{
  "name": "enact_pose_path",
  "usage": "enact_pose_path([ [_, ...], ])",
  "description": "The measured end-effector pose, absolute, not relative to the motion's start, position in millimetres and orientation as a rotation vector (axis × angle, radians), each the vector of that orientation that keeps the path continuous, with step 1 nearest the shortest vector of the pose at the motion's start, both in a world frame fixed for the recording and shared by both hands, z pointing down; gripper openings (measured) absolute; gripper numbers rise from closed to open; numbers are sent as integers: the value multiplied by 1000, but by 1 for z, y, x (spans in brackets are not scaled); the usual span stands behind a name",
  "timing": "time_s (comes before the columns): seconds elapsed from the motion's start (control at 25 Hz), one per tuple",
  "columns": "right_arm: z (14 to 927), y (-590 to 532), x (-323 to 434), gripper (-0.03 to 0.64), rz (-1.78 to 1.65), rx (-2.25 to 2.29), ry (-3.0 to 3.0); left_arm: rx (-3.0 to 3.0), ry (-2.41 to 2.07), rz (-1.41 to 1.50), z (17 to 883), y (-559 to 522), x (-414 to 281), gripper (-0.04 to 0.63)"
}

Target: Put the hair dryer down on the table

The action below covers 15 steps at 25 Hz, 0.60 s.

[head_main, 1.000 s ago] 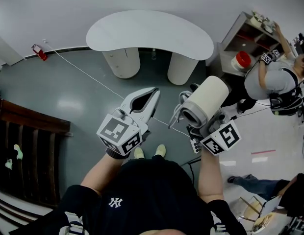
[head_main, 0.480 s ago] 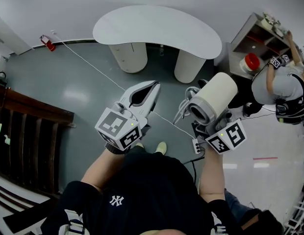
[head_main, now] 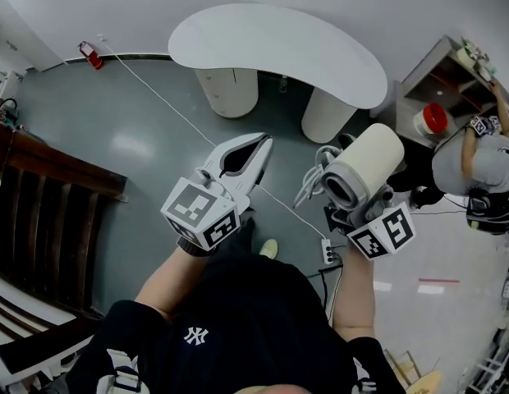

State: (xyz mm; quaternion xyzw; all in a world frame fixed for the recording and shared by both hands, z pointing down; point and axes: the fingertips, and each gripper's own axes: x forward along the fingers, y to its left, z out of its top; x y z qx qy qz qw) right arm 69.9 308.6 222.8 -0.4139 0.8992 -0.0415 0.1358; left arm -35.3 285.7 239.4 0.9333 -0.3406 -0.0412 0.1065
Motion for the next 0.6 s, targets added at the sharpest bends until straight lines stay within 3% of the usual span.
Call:
enact_pose_path([
  [0.6, 238, 142, 37, 184, -139, -1302, 2591, 2765, -923, -125, 258, 109, -64, 0],
])
